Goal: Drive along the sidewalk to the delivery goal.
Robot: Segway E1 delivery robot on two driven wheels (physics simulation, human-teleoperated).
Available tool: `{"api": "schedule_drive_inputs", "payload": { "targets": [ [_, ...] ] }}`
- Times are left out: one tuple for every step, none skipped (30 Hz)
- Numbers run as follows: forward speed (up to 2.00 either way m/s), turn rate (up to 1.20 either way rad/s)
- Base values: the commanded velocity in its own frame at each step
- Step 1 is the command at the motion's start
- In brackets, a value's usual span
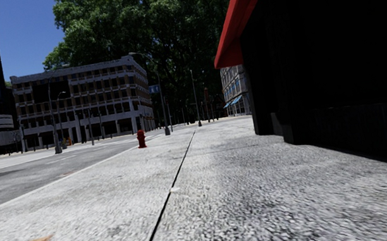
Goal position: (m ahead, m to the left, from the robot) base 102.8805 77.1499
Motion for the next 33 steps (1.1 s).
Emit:
{"api": "schedule_drive_inputs", "payload": {
  "targets": [
    [2.00, 0.00],
    [2.00, 0.00],
    [2.00, 0.00],
    [2.00, 0.00],
    [2.00, 0.00],
    [2.00, 0.00],
    [2.00, 0.00],
    [2.00, 0.00],
    [2.00, 0.00],
    [2.00, 0.00],
    [2.00, 0.00],
    [2.00, 0.00],
    [2.00, 0.00],
    [2.00, 0.00],
    [2.00, 0.00],
    [2.00, 0.00],
    [2.00, 0.00],
    [2.00, 0.00],
    [2.00, 0.00],
    [2.00, 0.00],
    [2.00, 0.00],
    [2.00, 0.00],
    [2.00, 0.00],
    [2.00, 0.11],
    [2.00, 0.16],
    [2.00, 0.18],
    [2.00, 0.18],
    [2.00, 0.19],
    [2.00, 0.17],
    [2.00, 0.01],
    [2.00, 0.01],
    [2.00, 0.00],
    [2.00, 0.00]
  ]
}}
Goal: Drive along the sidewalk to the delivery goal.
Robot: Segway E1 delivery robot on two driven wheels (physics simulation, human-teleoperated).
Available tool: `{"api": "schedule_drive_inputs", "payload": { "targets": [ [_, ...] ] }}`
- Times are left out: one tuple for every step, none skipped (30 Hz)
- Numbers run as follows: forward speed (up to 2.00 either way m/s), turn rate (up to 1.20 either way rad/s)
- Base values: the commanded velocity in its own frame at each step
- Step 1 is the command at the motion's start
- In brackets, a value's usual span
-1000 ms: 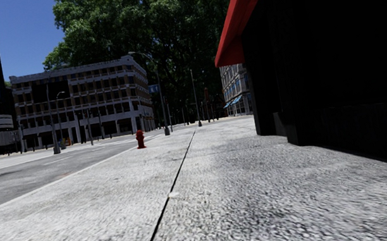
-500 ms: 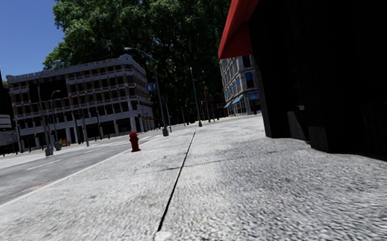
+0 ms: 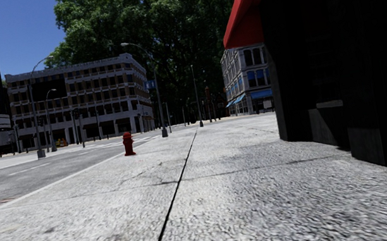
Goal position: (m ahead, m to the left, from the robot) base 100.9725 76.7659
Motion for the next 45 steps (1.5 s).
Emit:
{"api": "schedule_drive_inputs", "payload": {
  "targets": [
    [2.00, 0.00],
    [2.00, 0.00],
    [2.00, 0.00],
    [2.00, 0.00],
    [2.00, 0.00],
    [2.00, 0.00],
    [2.00, 0.00],
    [2.00, 0.00],
    [2.00, 0.00],
    [2.00, 0.00],
    [2.00, 0.00],
    [2.00, 0.00],
    [2.00, 0.00],
    [2.00, 0.00],
    [2.00, 0.00],
    [2.00, 0.00],
    [2.00, 0.00],
    [2.00, 0.00],
    [2.00, 0.00],
    [2.00, 0.00],
    [2.00, 0.00],
    [2.00, 0.00],
    [2.00, 0.00],
    [2.00, 0.00],
    [2.00, 0.00],
    [2.00, 0.00],
    [2.00, 0.00],
    [2.00, 0.00],
    [2.00, 0.00],
    [2.00, 0.00],
    [2.00, 0.00],
    [2.00, 0.00],
    [2.00, 0.00],
    [2.00, 0.00],
    [2.00, 0.00],
    [2.00, 0.00],
    [2.00, 0.00],
    [2.00, 0.00],
    [2.00, 0.00],
    [2.00, 0.00],
    [2.00, 0.00],
    [2.00, 0.00],
    [2.00, 0.00],
    [2.00, 0.00],
    [2.00, 0.00]
  ]
}}
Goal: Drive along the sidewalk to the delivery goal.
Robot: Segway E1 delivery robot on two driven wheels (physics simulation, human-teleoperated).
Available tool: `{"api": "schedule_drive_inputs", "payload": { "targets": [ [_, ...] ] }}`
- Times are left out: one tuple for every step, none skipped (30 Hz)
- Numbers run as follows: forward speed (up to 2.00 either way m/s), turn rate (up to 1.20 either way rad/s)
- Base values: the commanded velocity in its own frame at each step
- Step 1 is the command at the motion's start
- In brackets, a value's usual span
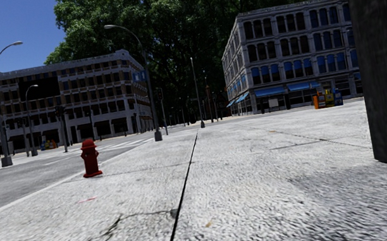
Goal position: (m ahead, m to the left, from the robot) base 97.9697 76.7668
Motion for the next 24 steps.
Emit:
{"api": "schedule_drive_inputs", "payload": {
  "targets": [
    [2.00, 0.00],
    [2.00, 0.00],
    [2.00, 0.00],
    [2.00, 0.00],
    [2.00, 0.00],
    [2.00, 0.00],
    [2.00, 0.00],
    [2.00, 0.00],
    [2.00, 0.00],
    [2.00, 0.00],
    [2.00, 0.00],
    [2.00, 0.00],
    [2.00, 0.00],
    [2.00, 0.00],
    [2.00, 0.00],
    [2.00, 0.00],
    [2.00, 0.00],
    [2.00, 0.00],
    [2.00, 0.00],
    [2.00, 0.00],
    [2.00, 0.00],
    [2.00, 0.00],
    [2.00, 0.00],
    [2.00, 0.00]
  ]
}}
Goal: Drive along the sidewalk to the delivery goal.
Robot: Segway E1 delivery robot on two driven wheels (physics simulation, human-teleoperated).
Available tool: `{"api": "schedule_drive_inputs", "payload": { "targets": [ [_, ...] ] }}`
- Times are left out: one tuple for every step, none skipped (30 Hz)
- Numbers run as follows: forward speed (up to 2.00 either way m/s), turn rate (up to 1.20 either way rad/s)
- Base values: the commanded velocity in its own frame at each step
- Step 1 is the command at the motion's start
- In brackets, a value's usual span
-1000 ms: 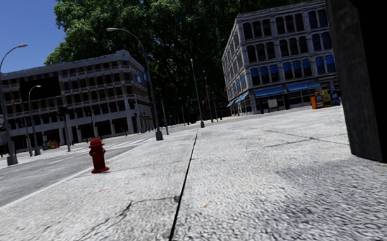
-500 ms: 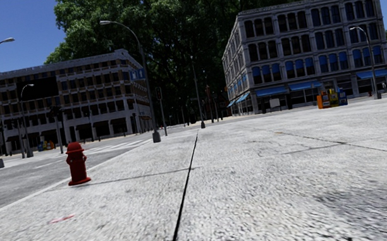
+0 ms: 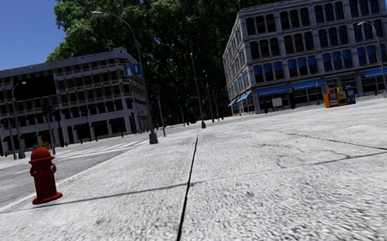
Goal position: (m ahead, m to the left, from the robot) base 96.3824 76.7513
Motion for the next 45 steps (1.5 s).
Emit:
{"api": "schedule_drive_inputs", "payload": {
  "targets": [
    [2.00, 0.00],
    [2.00, 0.00],
    [2.00, 0.00],
    [2.00, 0.00],
    [2.00, 0.00],
    [2.00, 0.00],
    [2.00, 0.00],
    [2.00, 0.00],
    [2.00, 0.00],
    [2.00, 0.00],
    [2.00, 0.00],
    [2.00, 0.00],
    [2.00, 0.00],
    [2.00, 0.00],
    [2.00, 0.00],
    [2.00, 0.00],
    [2.00, 0.00],
    [2.00, 0.00],
    [2.00, 0.00],
    [2.00, 0.00],
    [2.00, 0.00],
    [2.00, 0.00],
    [2.00, 0.00],
    [2.00, 0.00],
    [2.00, 0.00],
    [2.00, 0.00],
    [2.00, 0.00],
    [2.00, 0.00],
    [2.00, 0.00],
    [2.00, 0.00],
    [2.00, 0.00],
    [2.00, 0.00],
    [2.00, 0.00],
    [2.00, 0.00],
    [2.00, 0.00],
    [2.00, 0.00],
    [2.00, 0.00],
    [2.00, 0.00],
    [2.00, 0.00],
    [2.00, 0.00],
    [2.00, 0.00],
    [2.00, 0.00],
    [2.00, 0.00],
    [2.00, 0.00],
    [2.00, 0.00]
  ]
}}
